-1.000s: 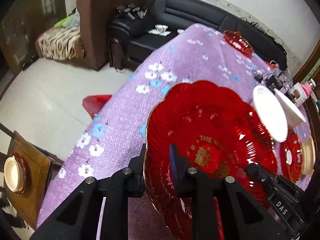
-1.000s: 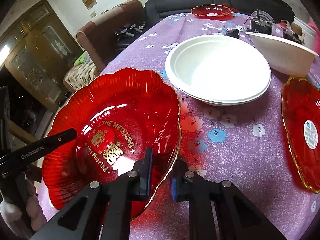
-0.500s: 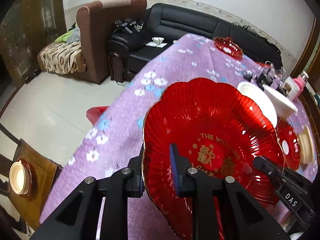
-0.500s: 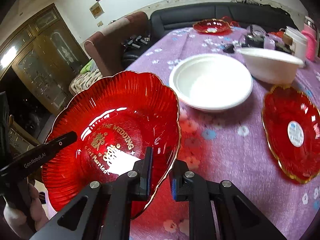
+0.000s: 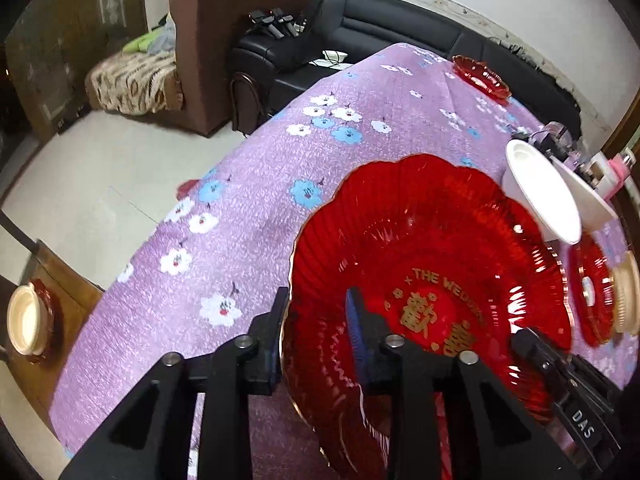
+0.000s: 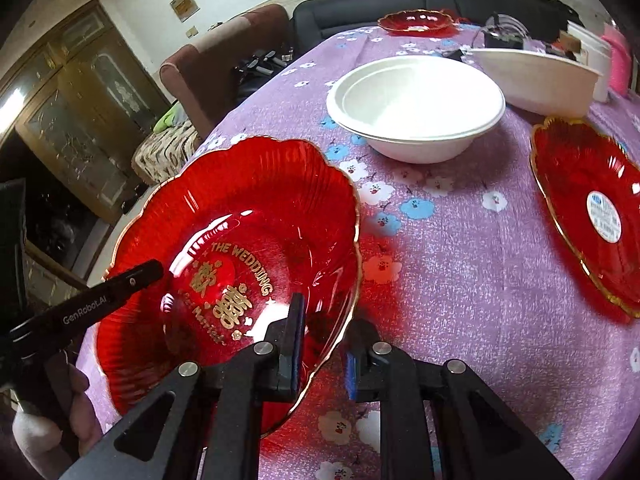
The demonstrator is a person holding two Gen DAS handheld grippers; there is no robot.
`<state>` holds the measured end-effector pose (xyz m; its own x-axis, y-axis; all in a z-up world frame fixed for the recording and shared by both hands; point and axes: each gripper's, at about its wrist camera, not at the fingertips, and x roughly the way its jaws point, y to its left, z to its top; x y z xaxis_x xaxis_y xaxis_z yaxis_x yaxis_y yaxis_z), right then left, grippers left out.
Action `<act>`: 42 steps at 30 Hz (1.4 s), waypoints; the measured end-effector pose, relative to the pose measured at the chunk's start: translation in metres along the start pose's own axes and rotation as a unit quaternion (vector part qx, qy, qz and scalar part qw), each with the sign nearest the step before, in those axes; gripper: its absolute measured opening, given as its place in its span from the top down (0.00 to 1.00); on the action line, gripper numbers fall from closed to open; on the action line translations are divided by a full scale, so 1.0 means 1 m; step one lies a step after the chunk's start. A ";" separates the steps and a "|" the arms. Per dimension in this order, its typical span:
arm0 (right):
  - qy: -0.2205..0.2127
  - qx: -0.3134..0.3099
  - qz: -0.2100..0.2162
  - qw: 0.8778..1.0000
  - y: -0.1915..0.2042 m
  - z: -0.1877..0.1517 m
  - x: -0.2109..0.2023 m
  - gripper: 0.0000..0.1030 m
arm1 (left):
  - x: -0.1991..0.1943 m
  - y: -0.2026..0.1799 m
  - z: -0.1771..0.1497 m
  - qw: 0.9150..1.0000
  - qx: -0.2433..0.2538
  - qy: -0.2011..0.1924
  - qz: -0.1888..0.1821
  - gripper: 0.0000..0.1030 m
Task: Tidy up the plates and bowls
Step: 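Lower the red plate onto the table and open both grippers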
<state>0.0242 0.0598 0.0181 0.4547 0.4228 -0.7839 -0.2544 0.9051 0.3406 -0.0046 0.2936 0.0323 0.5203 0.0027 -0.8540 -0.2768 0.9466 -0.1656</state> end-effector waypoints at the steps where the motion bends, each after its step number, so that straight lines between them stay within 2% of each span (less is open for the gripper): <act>1: -0.006 0.006 -0.002 1.000 -0.003 0.000 -0.003 0.74 | -0.004 0.002 -0.001 1.000 -0.005 -0.003 -0.005 0.66; 2: -0.010 0.008 -0.002 1.000 -0.005 -0.001 -0.007 0.62 | -0.010 0.004 -0.004 1.000 -0.009 -0.010 -0.007 0.60; 4: -0.024 0.014 0.001 1.000 -0.011 -0.003 -0.018 0.45 | -0.019 0.004 -0.007 1.000 -0.016 -0.019 -0.008 0.54; 7: -0.048 0.017 0.000 0.999 -0.017 -0.009 -0.043 0.44 | -0.045 0.005 -0.015 0.999 -0.029 -0.035 -0.025 0.54; 10: -0.079 0.016 -0.005 0.997 -0.023 -0.015 -0.078 0.44 | -0.090 -0.003 -0.026 0.995 -0.030 -0.067 -0.066 0.54; 13: -0.120 0.007 -0.020 0.993 -0.027 -0.020 -0.124 0.44 | -0.138 -0.020 -0.031 0.990 -0.005 -0.111 -0.089 0.44; 16: -0.172 -0.010 -0.037 0.984 -0.026 -0.022 -0.179 0.45 | -0.199 -0.038 -0.037 0.979 0.027 -0.162 -0.123 0.30; 18: -0.219 -0.027 -0.059 0.974 -0.021 -0.022 -0.227 0.45 | -0.249 -0.048 -0.041 0.967 0.054 -0.203 -0.143 0.22; 23: -0.305 -0.051 -0.085 0.947 -0.013 -0.019 -0.340 0.45 | -0.347 -0.059 -0.038 0.943 0.088 -0.271 -0.174 0.18; 26: -0.350 -0.056 -0.096 0.930 -0.006 -0.010 -0.410 0.45 | -0.403 -0.060 -0.024 0.931 0.091 -0.311 -0.169 0.10; 29: -0.384 -0.057 -0.108 0.915 0.003 0.008 -0.469 0.45 | -0.446 -0.067 0.004 0.924 0.092 -0.338 -0.153 0.05; 30: -0.392 -0.059 -0.115 0.911 0.007 0.015 -0.486 0.44 | -0.455 -0.068 0.014 0.924 0.092 -0.343 -0.146 0.03; 32: -0.410 -0.055 -0.129 0.901 0.015 0.034 -0.515 0.31 | -0.468 -0.077 0.042 0.925 0.087 -0.351 -0.120 0.01; 34: -0.409 -0.052 -0.124 0.902 0.020 0.055 -0.524 0.26 | -0.464 -0.085 0.064 0.927 0.083 -0.354 -0.098 0.00; 35: -0.399 -0.050 -0.115 0.908 0.021 0.066 -0.519 0.26 | -0.457 -0.088 0.073 0.928 0.083 -0.351 -0.090 0.00; 37: -0.365 -0.039 -0.090 0.926 0.019 0.085 -0.490 0.26 | -0.424 -0.102 0.096 0.938 0.086 -0.327 -0.073 0.00; 39: -0.312 -0.031 -0.066 0.947 0.012 0.102 -0.435 0.25 | -0.385 -0.113 0.114 0.950 0.087 -0.293 -0.065 0.00; 40: -0.285 -0.028 -0.057 0.956 0.007 0.106 -0.404 0.26 | -0.350 -0.120 0.125 0.959 0.083 -0.263 -0.064 0.00; 42: -0.230 -0.016 -0.038 0.972 -0.003 0.113 -0.335 0.26 | -0.291 -0.128 0.136 0.970 0.076 -0.219 -0.066 0.00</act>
<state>-0.0313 -0.0796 0.3387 0.8045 0.3371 -0.4890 -0.2290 0.9357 0.2683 -0.0107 0.2157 0.3695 0.8459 -0.0161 -0.5331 -0.0793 0.9846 -0.1556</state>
